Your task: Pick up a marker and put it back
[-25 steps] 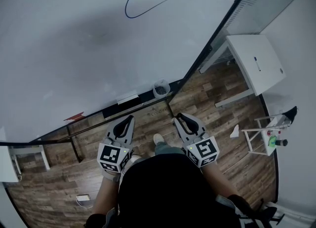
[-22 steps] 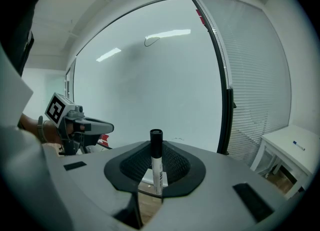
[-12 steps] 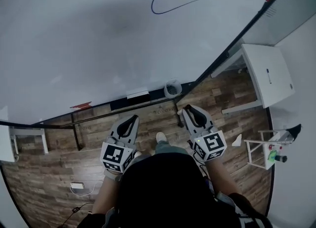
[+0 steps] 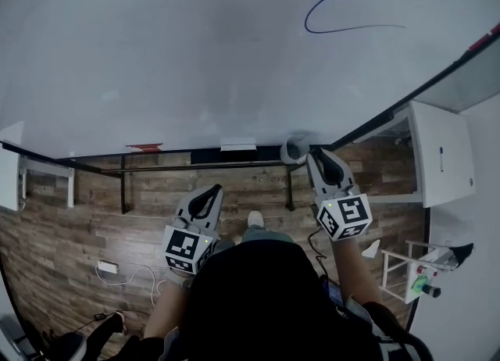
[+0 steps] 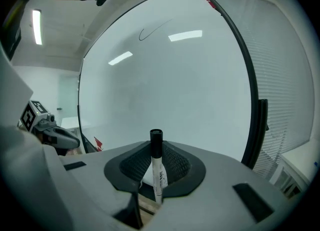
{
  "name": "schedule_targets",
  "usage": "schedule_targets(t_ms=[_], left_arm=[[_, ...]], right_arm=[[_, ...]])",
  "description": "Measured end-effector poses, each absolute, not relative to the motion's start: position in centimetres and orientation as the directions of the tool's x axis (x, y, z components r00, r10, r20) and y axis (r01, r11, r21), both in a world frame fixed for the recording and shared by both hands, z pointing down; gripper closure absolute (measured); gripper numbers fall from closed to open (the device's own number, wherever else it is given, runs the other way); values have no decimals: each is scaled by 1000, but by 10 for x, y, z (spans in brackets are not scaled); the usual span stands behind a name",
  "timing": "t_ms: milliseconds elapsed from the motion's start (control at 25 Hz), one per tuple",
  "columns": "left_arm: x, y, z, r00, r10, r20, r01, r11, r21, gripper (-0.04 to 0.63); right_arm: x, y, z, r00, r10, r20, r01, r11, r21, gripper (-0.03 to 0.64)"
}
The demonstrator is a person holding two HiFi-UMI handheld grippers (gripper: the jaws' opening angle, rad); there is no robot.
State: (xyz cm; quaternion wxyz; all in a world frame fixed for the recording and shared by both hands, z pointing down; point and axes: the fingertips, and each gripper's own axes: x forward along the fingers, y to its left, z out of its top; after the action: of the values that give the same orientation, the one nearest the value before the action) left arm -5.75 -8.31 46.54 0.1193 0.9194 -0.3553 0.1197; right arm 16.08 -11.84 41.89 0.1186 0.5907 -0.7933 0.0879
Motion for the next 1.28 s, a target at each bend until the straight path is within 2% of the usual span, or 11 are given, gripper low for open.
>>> schedule_targets(t_ms=[400,800,1280], left_arm=[[-73,-88,472,598,-725,341,-795,-590,140,572],[-75,-85,485,536,-761,364,-840,-522,146,572],[-78,-79,490,493,-783,379,-868,-470,159,572]], right_arm=[[168,-168,444,-346,-877,333,-931,366,-1,526],[160,-188,487,-423,-809,407,-890,455,-20,526],[150,-187,517,-456,-753,474,-861,508,-20,526]])
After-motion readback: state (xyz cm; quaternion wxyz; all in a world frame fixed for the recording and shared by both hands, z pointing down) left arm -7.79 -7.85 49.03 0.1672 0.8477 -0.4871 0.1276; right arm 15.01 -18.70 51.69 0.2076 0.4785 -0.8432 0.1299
